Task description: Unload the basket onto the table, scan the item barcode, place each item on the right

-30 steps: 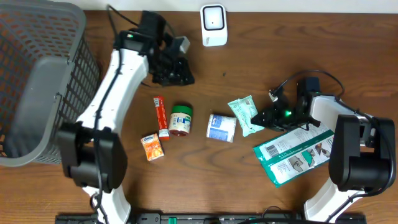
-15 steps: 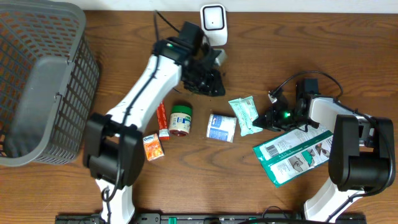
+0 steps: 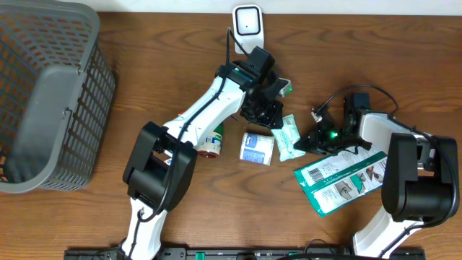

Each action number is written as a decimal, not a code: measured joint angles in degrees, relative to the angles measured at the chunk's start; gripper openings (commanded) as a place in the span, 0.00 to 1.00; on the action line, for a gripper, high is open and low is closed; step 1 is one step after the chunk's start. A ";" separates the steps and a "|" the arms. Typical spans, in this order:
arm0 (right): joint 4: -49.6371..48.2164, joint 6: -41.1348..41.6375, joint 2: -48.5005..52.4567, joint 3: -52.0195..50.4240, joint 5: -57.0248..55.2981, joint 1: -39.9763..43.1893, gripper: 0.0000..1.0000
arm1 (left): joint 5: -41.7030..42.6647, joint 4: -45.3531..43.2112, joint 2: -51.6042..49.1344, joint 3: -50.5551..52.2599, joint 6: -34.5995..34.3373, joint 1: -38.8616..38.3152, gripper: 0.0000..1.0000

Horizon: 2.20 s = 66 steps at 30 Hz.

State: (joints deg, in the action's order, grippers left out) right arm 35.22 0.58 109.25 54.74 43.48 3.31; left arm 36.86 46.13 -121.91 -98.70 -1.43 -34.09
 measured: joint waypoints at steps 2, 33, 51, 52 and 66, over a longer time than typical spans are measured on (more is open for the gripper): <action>0.57 0.00 0.02 0.00 0.00 0.44 0.01 | -0.28 -0.07 -0.50 -0.02 -0.02 -0.20 0.19; 1.25 -0.13 0.04 0.00 -0.04 1.33 0.13 | -14.97 -11.28 -1.86 7.30 -2.93 -6.91 0.19; 3.80 -0.61 0.04 0.66 2.16 1.40 0.37 | -15.23 -12.55 -1.86 9.07 -3.28 -6.91 0.19; 3.80 -0.61 0.04 0.66 2.10 1.38 0.37 | -15.23 -12.55 -1.86 9.07 -3.28 -6.91 0.19; -1.81 1.81 -0.39 -2.73 5.35 1.33 0.36 | -15.61 -12.50 -1.86 9.07 -3.28 -6.88 0.19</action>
State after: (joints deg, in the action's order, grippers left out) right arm 33.41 2.39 108.86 52.01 48.84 4.64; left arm 21.26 33.63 -123.76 -89.62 -4.71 -40.97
